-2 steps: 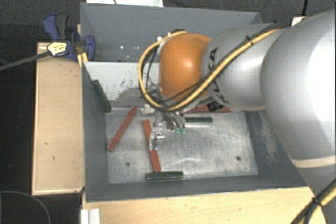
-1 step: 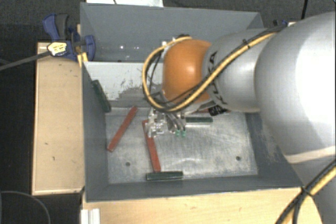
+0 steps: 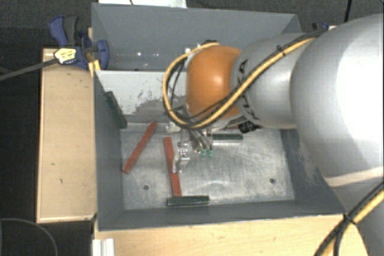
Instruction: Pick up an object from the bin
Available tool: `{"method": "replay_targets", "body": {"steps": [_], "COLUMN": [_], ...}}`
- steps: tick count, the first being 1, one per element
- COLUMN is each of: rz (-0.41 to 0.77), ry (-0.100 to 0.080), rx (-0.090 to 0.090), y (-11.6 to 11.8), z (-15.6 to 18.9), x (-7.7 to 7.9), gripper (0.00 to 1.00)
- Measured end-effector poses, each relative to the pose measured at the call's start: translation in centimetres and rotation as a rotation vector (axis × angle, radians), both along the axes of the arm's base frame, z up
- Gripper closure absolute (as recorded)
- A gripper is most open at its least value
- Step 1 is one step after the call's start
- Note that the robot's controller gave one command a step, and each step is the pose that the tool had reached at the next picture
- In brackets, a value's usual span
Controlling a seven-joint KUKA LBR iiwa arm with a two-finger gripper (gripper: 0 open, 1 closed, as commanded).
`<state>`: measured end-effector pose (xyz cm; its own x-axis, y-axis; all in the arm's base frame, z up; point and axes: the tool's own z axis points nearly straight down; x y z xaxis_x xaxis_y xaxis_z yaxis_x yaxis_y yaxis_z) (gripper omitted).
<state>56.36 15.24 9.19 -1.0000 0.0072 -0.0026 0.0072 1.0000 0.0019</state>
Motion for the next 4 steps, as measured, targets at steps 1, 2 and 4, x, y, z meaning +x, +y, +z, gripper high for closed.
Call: {"method": "replay_targets", "body": {"steps": [1,2,4], "rz": [-0.001,0.345,0.333], "ry": [0.001,-0.019,-0.009], "rx": [0.0,0.001,-0.002], "y": [0.0,-2.2,-3.9], "z": [0.0,-1.7,17.8], "x": [0.0,-1.0,-0.9], "gripper": [0.0,1.0,1.0]}}
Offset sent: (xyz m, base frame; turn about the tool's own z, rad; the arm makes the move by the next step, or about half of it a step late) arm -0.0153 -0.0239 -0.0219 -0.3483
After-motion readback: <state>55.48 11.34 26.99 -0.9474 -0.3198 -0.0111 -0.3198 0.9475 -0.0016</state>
